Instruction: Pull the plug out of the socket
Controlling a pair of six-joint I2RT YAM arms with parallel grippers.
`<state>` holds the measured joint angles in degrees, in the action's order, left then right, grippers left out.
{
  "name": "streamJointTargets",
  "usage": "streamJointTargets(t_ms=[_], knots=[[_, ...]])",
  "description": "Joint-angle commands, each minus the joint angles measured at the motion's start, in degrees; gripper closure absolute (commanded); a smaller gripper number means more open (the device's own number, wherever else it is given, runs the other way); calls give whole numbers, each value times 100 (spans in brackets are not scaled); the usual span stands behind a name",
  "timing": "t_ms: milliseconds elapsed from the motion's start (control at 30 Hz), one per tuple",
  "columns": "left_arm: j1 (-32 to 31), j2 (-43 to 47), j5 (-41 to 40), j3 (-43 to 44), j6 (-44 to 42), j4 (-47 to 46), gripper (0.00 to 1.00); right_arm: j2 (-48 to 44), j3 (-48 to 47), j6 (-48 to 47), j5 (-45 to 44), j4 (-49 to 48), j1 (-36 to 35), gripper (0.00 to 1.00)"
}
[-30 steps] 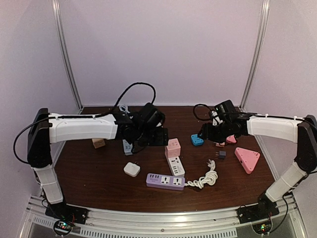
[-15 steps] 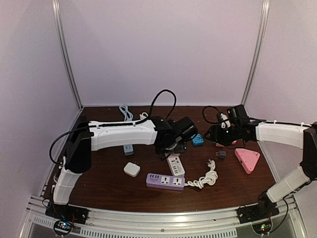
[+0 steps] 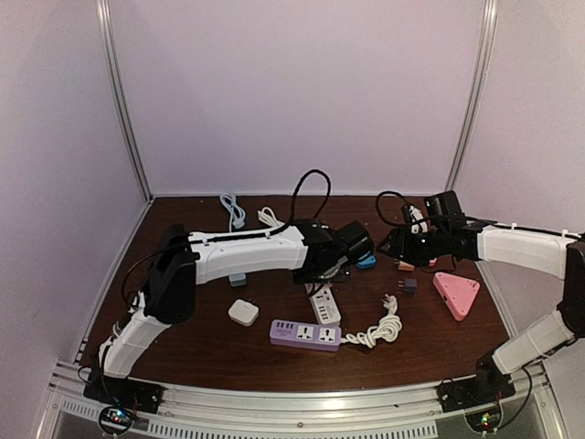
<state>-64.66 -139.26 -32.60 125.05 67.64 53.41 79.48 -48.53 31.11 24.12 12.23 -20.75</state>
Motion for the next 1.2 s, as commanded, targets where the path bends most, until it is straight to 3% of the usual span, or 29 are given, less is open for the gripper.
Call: streamJointTargets(t_ms=[0, 233, 433, 633, 867, 1167], knots=[[169, -84, -145, 159, 153, 111, 16, -170, -7, -130, 84, 76, 27, 36], [338, -66, 141, 31, 185, 82, 29, -103, -63, -75, 177, 76, 20, 36], [490, 247, 353, -201, -108, -165, 46, -17, -185, -94, 215, 113, -82, 36], [718, 1355, 959, -1744, -356, -1691, 58, 197, -175, 96, 464, -292, -254, 34], [1036, 2707, 1674, -3773, -584, -3714, 61, 503, -180, 212, 545, -981, -788, 29], [1139, 3426, 2134, -4966, -243, -5221, 61, 1169, -306, 618, 700, -1784, -1560, 21]])
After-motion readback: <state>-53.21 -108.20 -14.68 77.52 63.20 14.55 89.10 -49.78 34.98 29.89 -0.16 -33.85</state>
